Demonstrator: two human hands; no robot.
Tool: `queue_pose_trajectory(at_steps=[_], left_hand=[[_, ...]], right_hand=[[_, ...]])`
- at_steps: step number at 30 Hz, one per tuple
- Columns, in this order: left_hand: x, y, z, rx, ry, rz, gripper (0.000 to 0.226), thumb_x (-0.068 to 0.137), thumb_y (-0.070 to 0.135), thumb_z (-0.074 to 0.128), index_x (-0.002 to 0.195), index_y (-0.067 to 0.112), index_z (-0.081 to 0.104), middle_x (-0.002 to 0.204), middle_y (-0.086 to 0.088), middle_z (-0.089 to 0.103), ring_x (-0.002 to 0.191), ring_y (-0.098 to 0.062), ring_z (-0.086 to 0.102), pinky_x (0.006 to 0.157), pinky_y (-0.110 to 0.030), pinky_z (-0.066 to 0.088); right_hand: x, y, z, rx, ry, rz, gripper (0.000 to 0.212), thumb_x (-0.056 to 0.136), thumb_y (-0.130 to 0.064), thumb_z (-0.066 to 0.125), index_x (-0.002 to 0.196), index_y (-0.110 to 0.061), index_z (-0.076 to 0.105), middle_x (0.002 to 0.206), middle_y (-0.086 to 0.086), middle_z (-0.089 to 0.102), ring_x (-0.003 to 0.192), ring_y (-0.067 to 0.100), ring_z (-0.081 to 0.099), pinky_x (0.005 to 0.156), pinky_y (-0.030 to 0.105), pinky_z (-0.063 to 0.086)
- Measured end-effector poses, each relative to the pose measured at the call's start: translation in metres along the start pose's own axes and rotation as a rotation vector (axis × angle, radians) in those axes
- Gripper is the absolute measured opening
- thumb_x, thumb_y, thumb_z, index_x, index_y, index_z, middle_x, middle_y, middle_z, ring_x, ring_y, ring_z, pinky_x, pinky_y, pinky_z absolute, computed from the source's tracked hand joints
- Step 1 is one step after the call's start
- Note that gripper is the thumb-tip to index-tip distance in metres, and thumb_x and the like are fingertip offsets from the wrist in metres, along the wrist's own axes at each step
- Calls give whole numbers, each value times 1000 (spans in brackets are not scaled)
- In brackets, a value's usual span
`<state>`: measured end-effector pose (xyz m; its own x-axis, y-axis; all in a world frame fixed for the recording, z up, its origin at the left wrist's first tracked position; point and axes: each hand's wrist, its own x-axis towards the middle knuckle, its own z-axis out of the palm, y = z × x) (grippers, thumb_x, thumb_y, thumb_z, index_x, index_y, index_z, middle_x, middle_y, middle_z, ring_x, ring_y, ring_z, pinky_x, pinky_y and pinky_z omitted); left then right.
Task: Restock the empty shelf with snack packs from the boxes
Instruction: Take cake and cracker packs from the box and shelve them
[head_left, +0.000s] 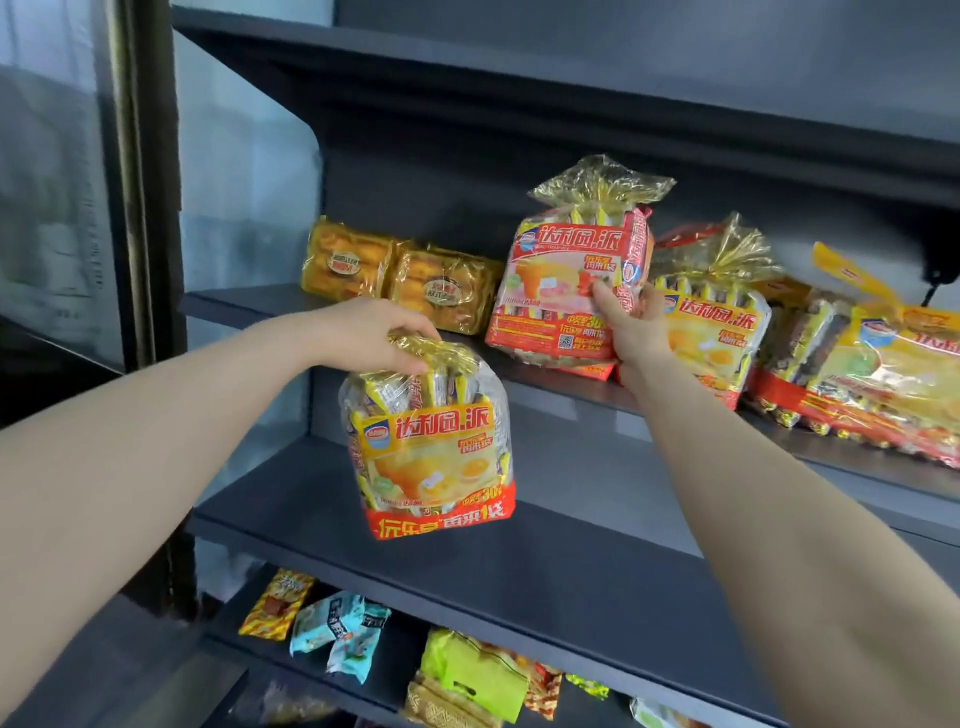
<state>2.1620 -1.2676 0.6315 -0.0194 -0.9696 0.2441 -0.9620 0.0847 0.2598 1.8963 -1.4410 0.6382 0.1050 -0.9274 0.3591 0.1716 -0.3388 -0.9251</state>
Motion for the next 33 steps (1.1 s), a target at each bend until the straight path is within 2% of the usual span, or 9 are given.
queue_pose_trajectory(at_steps=[5, 9, 13, 15, 21, 24, 26, 28, 33], left_hand=[[27, -28, 9, -37, -47, 35, 38, 89, 43, 68, 125, 43, 57, 107, 31, 49, 109, -3, 50, 94, -27, 40], [46, -43, 5, -77, -106, 72, 35, 88, 45, 68, 120, 49, 56, 115, 30, 54, 112, -2, 51, 96, -29, 43], [62, -44, 2, -111, -135, 105, 40, 87, 46, 70, 125, 46, 57, 131, 20, 52, 122, -7, 48, 104, -35, 42], [69, -41, 1, -123, -143, 140, 42, 87, 45, 69, 127, 44, 57, 137, 18, 50, 125, -9, 47, 106, -37, 41], [78, -27, 0, -266, -170, 219, 34, 88, 44, 68, 121, 47, 57, 130, 19, 52, 118, -6, 50, 94, -28, 42], [82, -19, -2, -376, -170, 218, 36, 88, 45, 68, 123, 47, 59, 131, 17, 54, 119, -9, 53, 99, -35, 46], [86, -8, -2, -456, -145, 212, 40, 89, 43, 67, 128, 41, 59, 132, 14, 55, 117, -10, 54, 98, -36, 47], [88, 8, -1, -534, -123, 213, 45, 92, 38, 65, 135, 34, 56, 131, 11, 55, 115, -11, 54, 90, -31, 47], [97, 46, 5, -620, -42, 267, 53, 90, 35, 68, 138, 37, 46, 126, 6, 51, 119, -15, 51, 81, -26, 43]], right_hand=[[27, 44, -8, -276, 19, 18, 77, 85, -32, 78, 147, -15, 35, 117, 0, 61, 98, 15, 64, 83, 36, 57], [39, 60, -18, -341, 44, 63, 74, 85, -26, 78, 147, -19, 37, 124, 6, 63, 104, 23, 65, 95, 50, 54], [32, 46, -15, -399, 77, 89, 78, 88, -17, 75, 151, -15, 29, 99, -2, 59, 88, 13, 62, 66, 24, 52], [26, 38, -16, -445, 111, 99, 86, 84, -16, 79, 152, -16, 26, 105, 1, 59, 96, 18, 61, 57, 18, 42], [-6, 22, -16, -587, 416, 18, 57, 83, -40, 77, 125, -16, 47, 112, 8, 64, 96, 24, 63, 78, 35, 49], [-37, 7, -12, -454, 80, 126, 51, 83, -52, 73, 112, -13, 58, 100, 10, 72, 87, 23, 68, 85, 36, 56], [-61, 0, -10, -455, -251, 294, 63, 80, -60, 71, 122, -14, 63, 111, 6, 72, 100, 24, 68, 106, 46, 48], [-80, -1, -11, -448, -455, 404, 59, 84, -52, 70, 131, -19, 58, 123, 1, 68, 113, 22, 65, 107, 49, 46], [-99, -10, -41, -430, -356, 408, 60, 82, -26, 80, 133, -18, 51, 119, 8, 71, 107, 30, 70, 98, 53, 52]])
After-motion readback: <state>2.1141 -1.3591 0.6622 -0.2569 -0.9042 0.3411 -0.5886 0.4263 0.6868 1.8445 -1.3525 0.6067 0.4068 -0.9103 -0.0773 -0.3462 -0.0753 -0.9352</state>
